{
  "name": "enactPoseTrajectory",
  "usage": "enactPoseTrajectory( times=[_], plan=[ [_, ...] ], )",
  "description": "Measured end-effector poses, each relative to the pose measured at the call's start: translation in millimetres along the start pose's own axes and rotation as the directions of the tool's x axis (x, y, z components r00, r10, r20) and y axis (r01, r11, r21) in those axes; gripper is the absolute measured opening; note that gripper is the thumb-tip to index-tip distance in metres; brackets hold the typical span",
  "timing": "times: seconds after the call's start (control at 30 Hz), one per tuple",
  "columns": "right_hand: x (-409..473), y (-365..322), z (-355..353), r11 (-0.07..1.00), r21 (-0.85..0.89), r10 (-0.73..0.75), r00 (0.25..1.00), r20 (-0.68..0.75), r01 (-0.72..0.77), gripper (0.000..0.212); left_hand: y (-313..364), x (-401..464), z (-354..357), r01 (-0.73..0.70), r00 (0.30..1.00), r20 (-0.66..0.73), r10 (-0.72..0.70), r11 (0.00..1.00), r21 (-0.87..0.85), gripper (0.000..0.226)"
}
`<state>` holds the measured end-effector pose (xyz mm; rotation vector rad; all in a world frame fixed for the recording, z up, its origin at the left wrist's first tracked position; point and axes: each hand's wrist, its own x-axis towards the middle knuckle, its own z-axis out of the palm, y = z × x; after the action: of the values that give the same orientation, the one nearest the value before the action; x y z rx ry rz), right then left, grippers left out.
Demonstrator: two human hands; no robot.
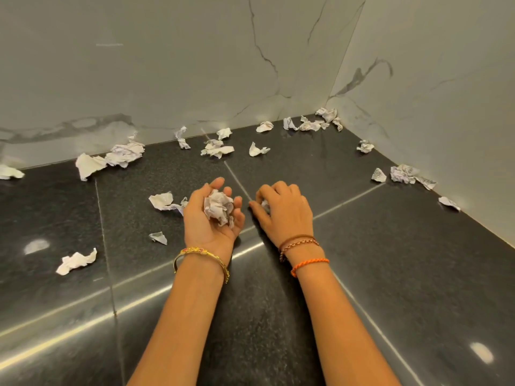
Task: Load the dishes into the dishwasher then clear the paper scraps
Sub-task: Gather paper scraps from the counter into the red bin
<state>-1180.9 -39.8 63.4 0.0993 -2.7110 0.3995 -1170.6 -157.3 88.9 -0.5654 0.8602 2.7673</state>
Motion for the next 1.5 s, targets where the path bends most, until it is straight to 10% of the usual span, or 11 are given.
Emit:
enactPoseTrajectory(
  times=[0.13, 0.23, 0.33, 0.43, 0.53, 0.63, 0.73, 0.83, 1.23, 1.37, 1.5],
  plan=[
    [-0.1, 0.2, -3.5, 0.994, 0.008, 0.102, 0.973, 0.208, -0.106, 0.032, -4.5, 0.9, -1.0, 0.009, 1.0, -0.01, -0.009, 1.0, 0.021, 0.025],
    [-0.6, 0.1, -7.9, 0.938, 0.285, 0.186, 0.981, 0.058, -0.195, 0.026, -6.4, 0.8, 1.2, 0.039, 0.999, 0.009, -0.039, 0.999, -0.012, 0.023],
    [-0.6, -1.1, -11.7, 0.45, 0.849, 0.477, 0.878, 0.033, -0.276, 0.035, -11.0, -1.3, 4.7, 0.114, 0.992, 0.054, -0.112, 0.993, -0.028, 0.023],
    [-0.9, -4.5, -19.3, -0.005, 0.99, 0.582, 0.805, 0.117, -0.14, 0.037, -18.1, -3.8, 8.8, 0.196, 0.974, 0.119, -0.193, 0.981, -0.015, 0.028],
    [-4.4, -13.0, -24.4, 0.084, 0.996, 0.584, 0.811, -0.025, -0.03, 0.029, -27.7, -6.7, 11.3, 0.259, 0.95, 0.185, -0.251, 0.966, -0.023, 0.032],
    [-11.8, -19.5, -21.3, 0.397, 0.916, 0.386, 0.895, -0.224, 0.058, 0.017, -36.0, -9.6, 13.5, 0.271, 0.945, 0.197, -0.262, 0.962, -0.02, 0.036],
    [-20.4, -19.4, -14.9, 0.693, 0.717, 0.153, 0.957, -0.247, 0.074, 0.038, -36.3, -11.9, 15.5, 0.281, 0.944, 0.209, -0.257, 0.955, -0.092, 0.042],
    [-22.7, -16.1, -18.1, 0.762, 0.643, 0.162, 0.938, -0.306, 0.078, 0.059, -34.4, -15.0, 17.4, 0.247, 0.953, 0.201, -0.228, 0.966, -0.076, 0.035],
    [-48.8, 20.1, -54.0, 0.676, 0.73, 0.455, 0.835, -0.31, -0.097, 0.041, -93.0, -47.6, 38.7, 0.386, 0.891, 0.248, -0.381, 0.922, 0.03, 0.03],
    [-48.7, 54.4, -91.9, 0.312, 0.95, 0.73, 0.644, -0.229, -0.015, 0.035, -122.8, -43.6, 58.6, 0.468, 0.854, 0.276, -0.441, 0.883, -0.039, 0.029],
    [-64.5, 107.8, -105.4, 0.256, 0.966, 0.859, 0.466, -0.214, -0.028, 0.03, -144.2, -23.8, 85.6, 0.535, 0.823, 0.296, -0.484, 0.836, -0.12, 0.027]
  ],
)
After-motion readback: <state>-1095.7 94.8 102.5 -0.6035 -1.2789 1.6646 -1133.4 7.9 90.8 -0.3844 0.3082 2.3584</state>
